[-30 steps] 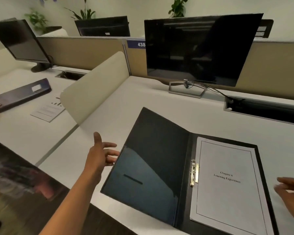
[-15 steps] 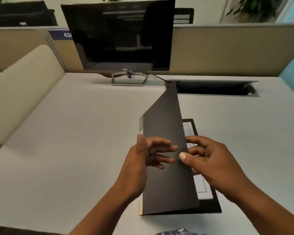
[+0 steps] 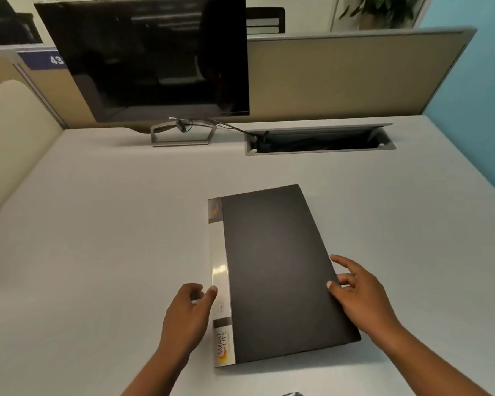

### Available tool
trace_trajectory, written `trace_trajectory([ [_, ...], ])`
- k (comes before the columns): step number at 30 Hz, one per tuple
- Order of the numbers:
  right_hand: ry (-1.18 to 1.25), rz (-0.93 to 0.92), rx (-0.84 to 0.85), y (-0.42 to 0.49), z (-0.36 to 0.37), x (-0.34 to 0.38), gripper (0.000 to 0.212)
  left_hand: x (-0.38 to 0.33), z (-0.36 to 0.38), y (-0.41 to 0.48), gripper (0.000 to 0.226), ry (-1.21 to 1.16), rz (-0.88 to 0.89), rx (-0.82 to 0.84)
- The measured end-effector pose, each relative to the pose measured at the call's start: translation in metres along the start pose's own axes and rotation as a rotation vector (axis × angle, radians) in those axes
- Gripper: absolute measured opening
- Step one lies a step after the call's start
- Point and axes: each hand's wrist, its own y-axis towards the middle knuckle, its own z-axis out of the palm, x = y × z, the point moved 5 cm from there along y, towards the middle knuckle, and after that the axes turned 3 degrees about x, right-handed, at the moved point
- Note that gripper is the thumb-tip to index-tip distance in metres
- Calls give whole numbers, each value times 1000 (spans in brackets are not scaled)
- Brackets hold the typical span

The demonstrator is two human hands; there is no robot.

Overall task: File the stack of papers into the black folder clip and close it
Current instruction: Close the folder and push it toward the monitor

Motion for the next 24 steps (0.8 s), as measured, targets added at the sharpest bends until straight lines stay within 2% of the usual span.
trace_trajectory([
  [3,-86,15,16,6,9,-16,46,5,4,1,38,-39,-28,7],
  [8,-371,-27,-41,6,22,-28,42,-2,7,-2,42,-78,-62,26],
  [13,-462,-57,-36,3,29,-23,41,-9,4,3,50,-178,-147,84],
  [16,-394,-31,9,9,30,-20,25,-16,8,9,46,-294,-125,227],
  [19,-265,31,110,23,35,-19,28,-24,4,15,38,-415,-73,237],
  [24,208,150,146,61,39,14,15,-44,-19,32,40,-545,34,259],
])
